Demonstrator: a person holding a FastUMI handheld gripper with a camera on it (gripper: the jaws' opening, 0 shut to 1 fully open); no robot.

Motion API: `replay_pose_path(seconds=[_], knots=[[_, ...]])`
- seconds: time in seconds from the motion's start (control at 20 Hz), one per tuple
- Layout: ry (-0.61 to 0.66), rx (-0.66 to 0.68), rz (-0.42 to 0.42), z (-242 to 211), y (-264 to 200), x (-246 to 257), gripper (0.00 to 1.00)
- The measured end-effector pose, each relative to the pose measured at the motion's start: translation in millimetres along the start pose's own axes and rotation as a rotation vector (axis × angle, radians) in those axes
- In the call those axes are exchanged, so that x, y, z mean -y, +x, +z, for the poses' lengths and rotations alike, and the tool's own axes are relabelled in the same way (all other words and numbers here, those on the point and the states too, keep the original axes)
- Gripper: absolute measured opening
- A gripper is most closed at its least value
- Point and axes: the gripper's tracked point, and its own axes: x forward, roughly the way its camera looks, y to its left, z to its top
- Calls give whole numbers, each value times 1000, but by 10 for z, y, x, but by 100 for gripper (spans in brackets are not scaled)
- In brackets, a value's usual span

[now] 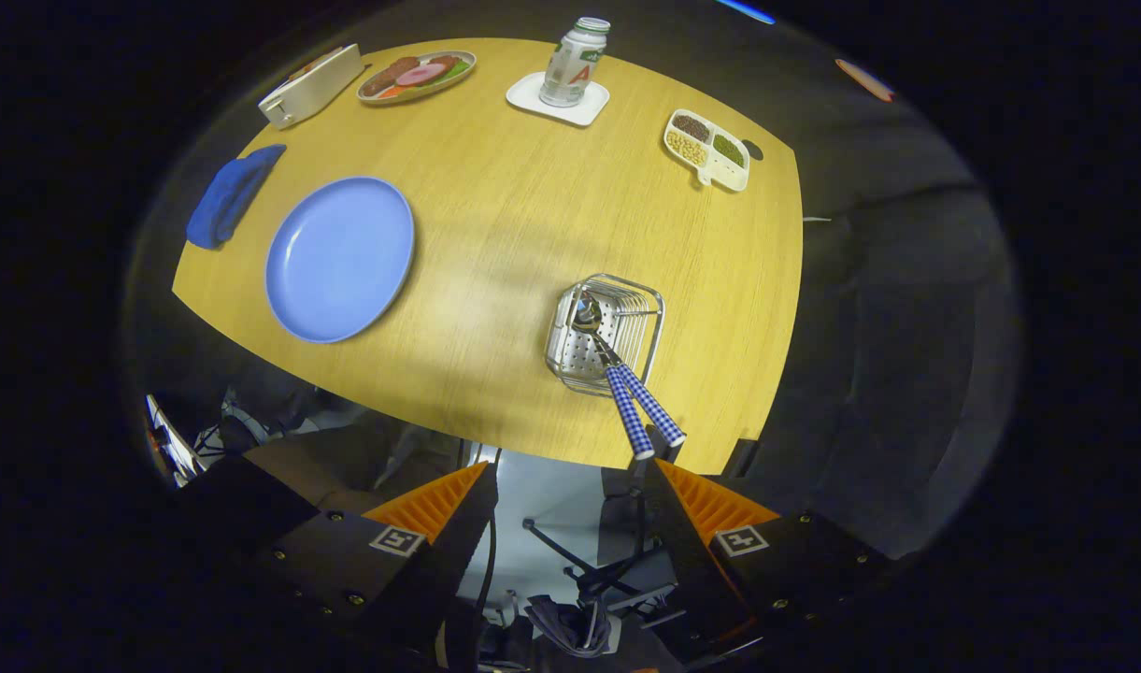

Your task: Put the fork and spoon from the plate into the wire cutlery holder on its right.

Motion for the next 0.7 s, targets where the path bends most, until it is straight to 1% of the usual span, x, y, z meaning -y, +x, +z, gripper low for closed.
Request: replay_pose_path(seconds=[0.05,0.2,0.3,0.4,0.55,0.7], knots=[[6,24,2,14,-6,-69,97],[48,42,70,-49,17,-351,97],[42,47,91,-52,41,-479,97],[39,83,102,15,43,-616,97],[62,186,134,236,5,-864,97],[63,339,101,548,-161,-969,97]])
